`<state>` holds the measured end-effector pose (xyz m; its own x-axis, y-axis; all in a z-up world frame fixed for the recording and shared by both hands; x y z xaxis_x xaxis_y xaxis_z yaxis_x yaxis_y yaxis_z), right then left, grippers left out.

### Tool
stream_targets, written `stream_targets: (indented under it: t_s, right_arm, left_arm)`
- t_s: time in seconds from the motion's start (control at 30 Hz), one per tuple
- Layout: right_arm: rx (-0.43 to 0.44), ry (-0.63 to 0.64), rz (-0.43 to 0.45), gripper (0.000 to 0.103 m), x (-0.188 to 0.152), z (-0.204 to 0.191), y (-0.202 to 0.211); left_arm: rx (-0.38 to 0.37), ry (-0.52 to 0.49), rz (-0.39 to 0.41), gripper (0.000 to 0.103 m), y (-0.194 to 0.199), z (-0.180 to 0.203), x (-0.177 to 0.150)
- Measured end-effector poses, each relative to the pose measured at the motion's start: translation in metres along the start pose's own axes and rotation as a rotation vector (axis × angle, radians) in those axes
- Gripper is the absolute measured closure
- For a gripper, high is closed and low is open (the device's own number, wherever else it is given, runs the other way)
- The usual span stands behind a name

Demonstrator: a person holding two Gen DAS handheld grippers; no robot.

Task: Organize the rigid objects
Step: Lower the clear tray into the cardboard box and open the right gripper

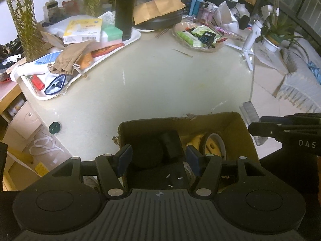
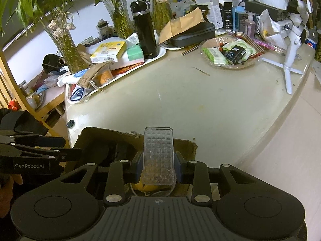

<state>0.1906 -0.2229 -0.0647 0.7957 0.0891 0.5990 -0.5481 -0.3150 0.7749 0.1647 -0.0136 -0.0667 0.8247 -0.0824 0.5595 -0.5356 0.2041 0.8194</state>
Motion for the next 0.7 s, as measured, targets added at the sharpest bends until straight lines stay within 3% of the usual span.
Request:
stream_targets:
  t_s: [0.53,0.57,0.6,0.67,0.7]
  right_arm:
    - [-0.015,-0.002,-0.019,0.067,-0.002,-0.004,-0.012]
    - [-0.022,-0.001,-0.026,0.053,-0.002,-0.004,-0.015]
    - [-0.032,0.001,-0.039,0.031,-0.002,-0.003,-0.018]
    - [-0.062,0.005,-0.040,0.012,-0.003,-0.003,-0.021]
    - [-0.072,0.010,-0.028,0.007,-0.003,-0.002,-0.020]
  left_arm:
    - [0.018,-0.001,0.014,0.045,0.007,-0.002,0.000]
    - [0.017,0.000,0.015,0.045,0.008,-0.002,-0.001]
    - [0.016,0.001,0.015,0.045,0.008,-0.002,-0.001]
    - [0.015,0.001,0.015,0.045,0.009,-0.003,-0.002]
    - [0.016,0.000,0.016,0.045,0.010,-0.003,-0.002]
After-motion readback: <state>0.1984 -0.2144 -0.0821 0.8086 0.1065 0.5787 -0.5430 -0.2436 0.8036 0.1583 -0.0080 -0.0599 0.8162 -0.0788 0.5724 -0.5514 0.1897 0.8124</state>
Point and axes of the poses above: each gripper's, at about its wrist camera, not at the fingertips, and y roughly against the way its jaws point, z to its right, x to its top, the point moved 3 cm from there along -y, roughly the way its jaws point, and after that the axes turned 2 degrees about z, right-handed, at the moved point
